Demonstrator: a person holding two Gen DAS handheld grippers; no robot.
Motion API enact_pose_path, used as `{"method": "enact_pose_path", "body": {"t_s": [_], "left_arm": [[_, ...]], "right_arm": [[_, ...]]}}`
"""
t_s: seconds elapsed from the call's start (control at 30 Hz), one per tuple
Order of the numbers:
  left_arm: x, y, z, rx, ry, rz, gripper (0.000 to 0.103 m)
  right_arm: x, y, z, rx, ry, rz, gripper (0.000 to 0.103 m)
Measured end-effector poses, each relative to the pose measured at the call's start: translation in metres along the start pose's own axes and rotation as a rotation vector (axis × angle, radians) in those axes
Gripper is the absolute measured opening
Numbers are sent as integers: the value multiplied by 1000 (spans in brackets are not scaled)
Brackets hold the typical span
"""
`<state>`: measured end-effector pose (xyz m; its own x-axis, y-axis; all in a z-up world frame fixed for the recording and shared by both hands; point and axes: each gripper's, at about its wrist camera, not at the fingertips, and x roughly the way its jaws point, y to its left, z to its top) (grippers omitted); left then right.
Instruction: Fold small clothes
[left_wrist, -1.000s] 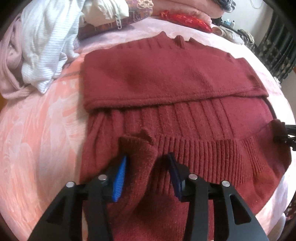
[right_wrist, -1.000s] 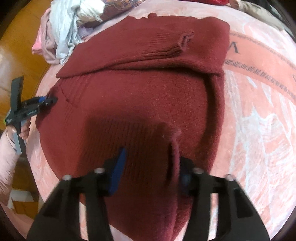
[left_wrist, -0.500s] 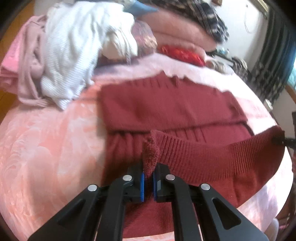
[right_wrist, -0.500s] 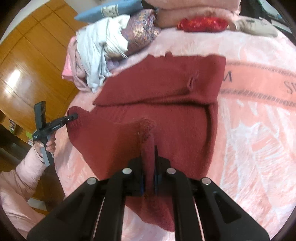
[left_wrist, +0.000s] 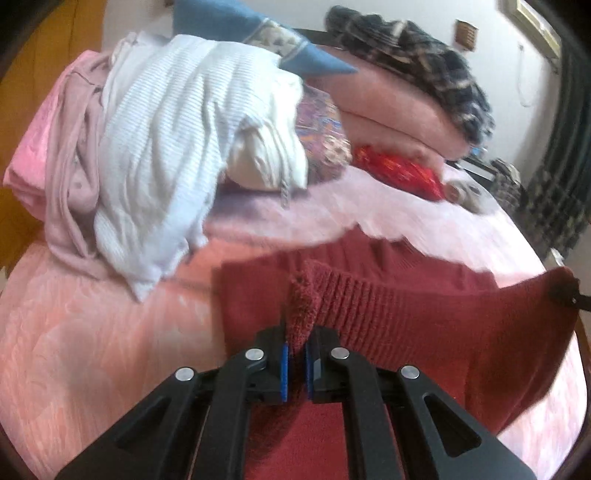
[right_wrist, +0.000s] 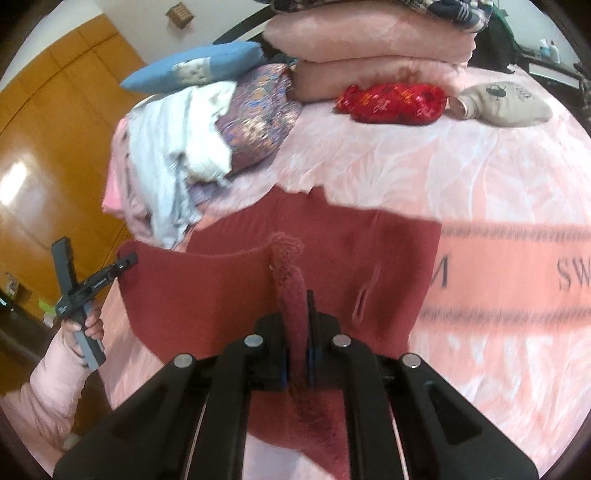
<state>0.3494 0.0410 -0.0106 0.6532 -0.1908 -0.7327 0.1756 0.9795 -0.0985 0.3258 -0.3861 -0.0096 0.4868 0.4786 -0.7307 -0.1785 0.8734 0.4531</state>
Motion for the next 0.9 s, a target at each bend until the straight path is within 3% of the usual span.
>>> {"method": "enact_pose_path", "body": {"t_s": [0.17,0.33,0.47,0.7,0.83,0.87,0.9], "left_arm": [[49,9,39,-63,15,55,6],[94,-3,47,-34,64,105,6],[132,-6,42,-10,139,143,6],[173,0,23,16,216,186,6],[177,-5,15,49,214,219,9],[173,-4,15,44,219,215,16],[170,-2,15,41,225,205,30]], "right_arm": [[39,-18,37,55,16,-51,6],[87,-33,62,92,73,-117,6],[122,-47,61,110,136,-188,6],[154,-73,45,174,184,-215,9],[147,-77,40,202,158,-200,24],[142,-75,40,198,157,-208,38],[131,-72,37,189,153,-209,49]]}}
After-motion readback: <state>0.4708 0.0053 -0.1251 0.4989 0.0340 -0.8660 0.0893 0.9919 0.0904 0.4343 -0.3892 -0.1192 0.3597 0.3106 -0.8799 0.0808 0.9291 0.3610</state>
